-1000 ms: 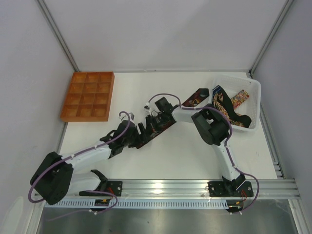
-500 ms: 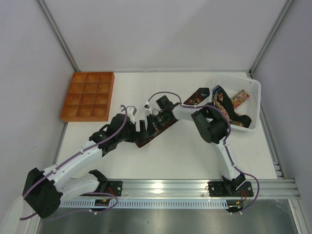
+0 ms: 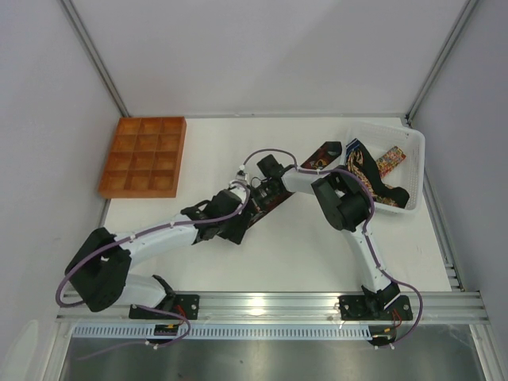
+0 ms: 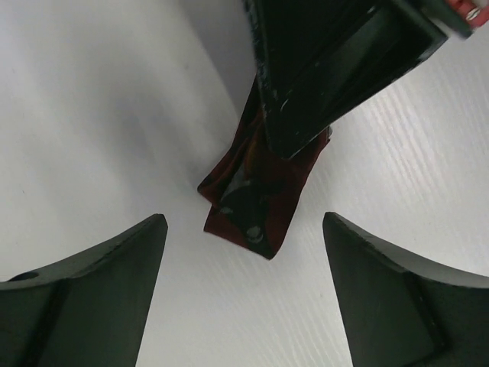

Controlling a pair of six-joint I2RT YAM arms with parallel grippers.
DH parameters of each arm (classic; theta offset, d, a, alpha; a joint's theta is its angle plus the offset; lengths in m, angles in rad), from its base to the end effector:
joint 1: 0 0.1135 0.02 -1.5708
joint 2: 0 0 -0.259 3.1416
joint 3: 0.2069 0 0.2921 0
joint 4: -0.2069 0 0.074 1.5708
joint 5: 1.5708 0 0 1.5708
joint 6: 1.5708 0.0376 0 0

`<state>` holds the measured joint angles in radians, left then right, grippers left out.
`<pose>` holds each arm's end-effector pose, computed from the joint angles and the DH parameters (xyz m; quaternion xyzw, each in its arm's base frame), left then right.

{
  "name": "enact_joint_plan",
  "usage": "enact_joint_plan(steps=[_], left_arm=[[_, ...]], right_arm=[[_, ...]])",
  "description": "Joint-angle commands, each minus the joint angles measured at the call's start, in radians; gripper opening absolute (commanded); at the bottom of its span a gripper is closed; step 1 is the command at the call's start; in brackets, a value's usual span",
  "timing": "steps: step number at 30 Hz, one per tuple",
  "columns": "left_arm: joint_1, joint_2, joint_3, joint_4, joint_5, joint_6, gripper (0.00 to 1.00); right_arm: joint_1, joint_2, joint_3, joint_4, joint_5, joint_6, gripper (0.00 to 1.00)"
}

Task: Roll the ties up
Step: Roll the tie

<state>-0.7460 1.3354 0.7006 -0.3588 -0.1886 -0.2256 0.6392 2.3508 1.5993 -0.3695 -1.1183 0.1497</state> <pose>0.2147 -0.1889 0.1512 0.2196 0.9292 -0.0525 0.2927 0.3741 0.3202 0.0649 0.3150 -0.7731 -0.5500 0.0242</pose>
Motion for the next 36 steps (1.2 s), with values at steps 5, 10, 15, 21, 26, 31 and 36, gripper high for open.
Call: enact_joint_plan(steps=[5, 10, 15, 21, 26, 31, 36], left_arm=[[-0.047, 0.106, 0.123, 0.044, -0.012, 0.149, 0.81], [-0.047, 0.188, 0.155, 0.027, -0.041, 0.190, 0.65], [-0.049, 0.234, 0.178, 0.003, -0.028, 0.216, 0.68], [-0.047, 0.284, 0.203, -0.006, 0.032, 0.247, 0.62], [-0.049, 0.324, 0.226, -0.028, 0.041, 0.253, 0.44], [-0.047, 0.324, 0.231, -0.025, 0.028, 0.243, 0.38], [-0.036, 0.304, 0.223, -0.019, 0.041, 0.233, 0.35]], right_arm=[[-0.015, 0.039, 0.016, -0.039, 0.051, -0.053, 0.00], [-0.023, 0.024, 0.014, -0.037, 0.040, -0.050, 0.00], [-0.029, 0.022, 0.013, -0.037, 0.034, -0.045, 0.00], [-0.032, 0.018, 0.008, -0.034, 0.034, -0.041, 0.00], [-0.033, 0.007, 0.010, -0.032, 0.032, -0.026, 0.00], [-0.032, -0.027, -0.010, 0.015, 0.026, 0.024, 0.00], [-0.033, -0.080, -0.042, 0.061, 0.037, 0.074, 0.00]])
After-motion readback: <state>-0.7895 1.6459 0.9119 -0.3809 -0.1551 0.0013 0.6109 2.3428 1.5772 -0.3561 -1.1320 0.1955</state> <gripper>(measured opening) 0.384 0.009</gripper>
